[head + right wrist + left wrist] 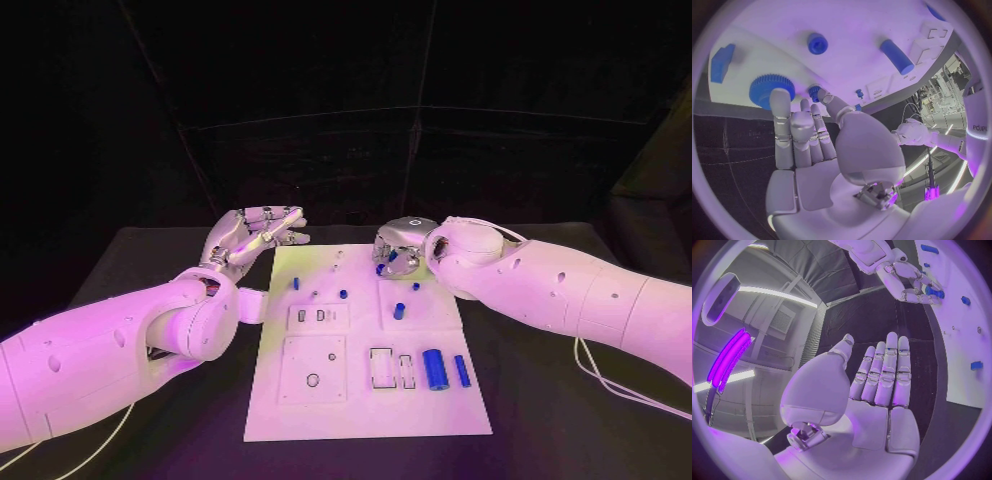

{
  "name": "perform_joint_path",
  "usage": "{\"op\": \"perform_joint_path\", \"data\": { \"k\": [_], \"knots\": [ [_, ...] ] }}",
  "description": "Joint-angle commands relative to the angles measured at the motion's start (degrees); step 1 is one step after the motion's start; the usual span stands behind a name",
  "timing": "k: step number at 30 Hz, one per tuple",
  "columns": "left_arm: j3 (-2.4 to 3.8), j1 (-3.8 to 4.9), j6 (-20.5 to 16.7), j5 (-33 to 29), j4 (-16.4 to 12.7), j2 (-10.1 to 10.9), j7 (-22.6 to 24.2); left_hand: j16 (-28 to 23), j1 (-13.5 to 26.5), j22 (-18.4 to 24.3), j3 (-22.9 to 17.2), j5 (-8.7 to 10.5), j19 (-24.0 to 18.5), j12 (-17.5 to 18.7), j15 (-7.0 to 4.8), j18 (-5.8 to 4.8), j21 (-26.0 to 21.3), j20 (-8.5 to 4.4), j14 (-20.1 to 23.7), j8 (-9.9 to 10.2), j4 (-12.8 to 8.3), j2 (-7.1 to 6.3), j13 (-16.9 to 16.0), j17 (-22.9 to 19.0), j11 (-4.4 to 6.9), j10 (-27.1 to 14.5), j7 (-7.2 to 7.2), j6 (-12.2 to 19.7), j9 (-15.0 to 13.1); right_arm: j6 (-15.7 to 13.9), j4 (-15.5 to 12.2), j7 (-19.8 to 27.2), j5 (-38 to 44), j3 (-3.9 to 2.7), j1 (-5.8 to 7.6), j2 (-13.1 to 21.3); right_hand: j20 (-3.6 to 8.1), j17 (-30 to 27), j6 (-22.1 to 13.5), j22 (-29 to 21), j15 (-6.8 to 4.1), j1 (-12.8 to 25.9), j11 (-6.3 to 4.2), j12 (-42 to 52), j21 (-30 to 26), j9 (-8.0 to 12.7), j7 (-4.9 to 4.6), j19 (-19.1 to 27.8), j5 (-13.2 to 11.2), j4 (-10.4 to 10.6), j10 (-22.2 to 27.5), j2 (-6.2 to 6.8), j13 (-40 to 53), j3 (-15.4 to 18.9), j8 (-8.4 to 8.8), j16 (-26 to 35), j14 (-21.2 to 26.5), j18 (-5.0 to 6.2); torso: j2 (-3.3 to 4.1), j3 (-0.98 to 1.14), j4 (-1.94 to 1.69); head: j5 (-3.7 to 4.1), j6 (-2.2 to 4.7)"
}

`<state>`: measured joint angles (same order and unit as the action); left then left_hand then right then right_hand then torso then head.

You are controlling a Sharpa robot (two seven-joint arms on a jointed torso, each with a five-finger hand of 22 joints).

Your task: Assemble the parts on the task board

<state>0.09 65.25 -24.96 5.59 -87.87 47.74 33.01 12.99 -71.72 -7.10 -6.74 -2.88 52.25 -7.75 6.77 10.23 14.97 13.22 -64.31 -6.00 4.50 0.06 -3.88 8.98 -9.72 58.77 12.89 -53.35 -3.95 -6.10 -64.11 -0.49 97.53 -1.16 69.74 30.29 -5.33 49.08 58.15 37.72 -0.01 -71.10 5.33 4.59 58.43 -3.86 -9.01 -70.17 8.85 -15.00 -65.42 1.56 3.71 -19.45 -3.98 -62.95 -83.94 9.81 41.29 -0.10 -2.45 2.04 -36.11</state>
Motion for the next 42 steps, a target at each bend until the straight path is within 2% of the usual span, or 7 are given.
{"op": "perform_joint_path", "data": {
  "k": [1, 13, 22, 26, 33, 37, 42],
  "knots": [
    [0.07, 0.13, 0.31, 0.40, -0.10, 0.04, 0.11, -0.34, -0.60, -0.08, -0.02, -0.10, 0.41, 0.30, -0.03, 0.37, 0.20, 0.12, -0.10, 0.22, -0.46, 0.17, 0.07, 0.05, 0.09, 0.40, -0.08, -0.45, 0.09, 0.91, 0.18, 0.26, 0.62, -0.04, 0.11, -0.24, 0.06, 1.62, 0.76, 2.03, 0.23, 0.15, -0.04, 0.42, 1.60, -0.12, -0.08, -0.77, -0.52, 0.10, -0.73, -0.89, 0.05, -0.78, -0.18, -1.52, -2.07, -1.14, 0.01, -0.02, 0.11, -0.07, -0.21],
    [0.07, 0.21, 0.57, 0.40, -0.02, 0.16, -0.03, -0.35, -0.62, -0.08, -0.03, -0.10, 0.48, 0.33, -0.03, 0.37, 0.22, 0.11, -0.14, 0.22, -0.47, 0.23, 0.07, 0.08, 0.09, 0.44, -0.08, -0.52, 0.09, 0.67, 0.71, 0.51, 0.63, -0.03, 0.09, -0.51, 0.30, 6.33, 4.50, 9.59, -0.65, -0.59, -1.05, 1.26, 7.51, -0.44, 0.53, -2.73, -2.38, 0.20, -4.65, -2.10, 0.36, -3.91, -1.16, -6.23, -1.99, -2.17, 0.05, 0.00, 0.14, -0.17, -0.78],
    [0.07, 0.24, 0.75, 0.40, 0.10, 0.13, -0.16, -0.36, -0.62, -0.08, -0.04, -0.10, 0.53, 0.36, -0.04, 0.37, 0.24, 0.10, -0.17, 0.23, -0.47, 0.28, 0.07, 0.11, 0.09, 0.47, -0.07, -0.56, 0.09, -0.61, 0.79, 0.58, 0.64, -0.03, 0.09, -0.68, 0.30, 6.75, 4.79, 10.43, -0.71, -0.75, -1.12, 1.12, 8.21, -0.41, 0.50, -2.84, -2.50, 0.11, -4.93, -2.03, 0.34, -4.43, -1.09, -6.75, -1.90, -2.28, 0.03, -0.04, 0.13, -0.09, -0.74],
    [0.07, 0.28, 0.82, 0.40, 0.10, 0.19, -0.24, -0.36, -0.62, -0.08, -0.04, -0.10, 0.53, 0.36, -0.04, 0.37, 0.24, 0.10, -0.17, 0.23, -0.47, 0.28, 0.07, 0.11, 0.09, 0.47, -0.07, -0.56, 0.09, -3.50, 0.24, 0.44, 0.33, -0.03, 0.09, -0.34, 0.27, 7.07, 4.94, 10.92, -0.76, -0.88, -1.11, 1.05, 8.61, -0.39, 0.47, -2.91, -2.48, 0.05, -5.09, -2.03, 0.33, -4.74, -1.05, -7.09, -1.87, -2.36, 0.03, -0.04, 0.15, -0.21, -0.54],
    [0.07, 0.31, 0.95, 0.40, 0.15, 0.40, -0.34, -0.37, -0.63, -0.07, -0.06, -0.10, 0.58, 0.39, -0.05, 0.37, 0.26, 0.09, -0.21, 0.24, -0.48, 0.37, 0.08, 0.14, 0.09, 0.51, -0.07, -0.61, 0.09, -11.52, -2.08, 0.25, -1.56, -0.09, 0.10, 0.96, 0.24, 7.40, 5.09, 11.54, -0.76, -0.97, -1.09, 0.84, 9.19, -0.33, 0.43, -2.95, -2.16, -0.11, -5.21, -1.70, 0.30, -5.20, -0.91, -7.54, -1.78, -2.42, -0.02, -0.09, 0.13, -0.46, -0.40],
    [0.07, 0.32, 1.08, 0.39, 0.27, 0.36, -0.38, -0.38, -0.66, -0.07, -0.09, -0.10, 0.62, 0.42, -0.06, 0.37, 0.27, 0.08, -0.23, 0.25, -0.50, 0.44, 0.08, 0.17, 0.10, 0.54, -0.07, -0.64, 0.10, -13.82, -2.21, 0.10, -2.20, -0.11, 0.11, 0.56, 0.22, 7.47, 5.09, 11.66, -0.73, -0.94, -1.05, 0.71, 9.35, -0.30, 0.39, -2.90, -1.93, -0.10, -5.18, -1.62, 0.27, -5.40, -0.82, -7.68, -1.74, -2.43, 0.12, -0.04, 0.03, -0.61, -0.26],
    [0.07, 0.32, 1.27, -0.20, 0.59, 0.13, -0.44, -0.39, -0.69, -0.06, -0.11, -0.10, 0.64, 0.44, -0.06, 0.37, 0.28, 0.07, -0.25, 0.27, -0.52, 0.48, 0.08, 0.18, 0.10, 0.56, -0.07, -0.66, 0.10, -15.05, -0.41, 0.73, -2.78, -0.13, 0.12, -1.47, 0.18, 7.62, 5.07, 11.86, -0.67, -0.81, -0.98, 0.53, 9.56, -0.26, 0.33, -2.85, -1.71, -0.01, -5.10, -1.54, 0.23, -5.64, -0.69, -7.89, -1.69, -2.44, 0.23, 0.00, -0.06, -0.59, -0.21]
  ]
}}
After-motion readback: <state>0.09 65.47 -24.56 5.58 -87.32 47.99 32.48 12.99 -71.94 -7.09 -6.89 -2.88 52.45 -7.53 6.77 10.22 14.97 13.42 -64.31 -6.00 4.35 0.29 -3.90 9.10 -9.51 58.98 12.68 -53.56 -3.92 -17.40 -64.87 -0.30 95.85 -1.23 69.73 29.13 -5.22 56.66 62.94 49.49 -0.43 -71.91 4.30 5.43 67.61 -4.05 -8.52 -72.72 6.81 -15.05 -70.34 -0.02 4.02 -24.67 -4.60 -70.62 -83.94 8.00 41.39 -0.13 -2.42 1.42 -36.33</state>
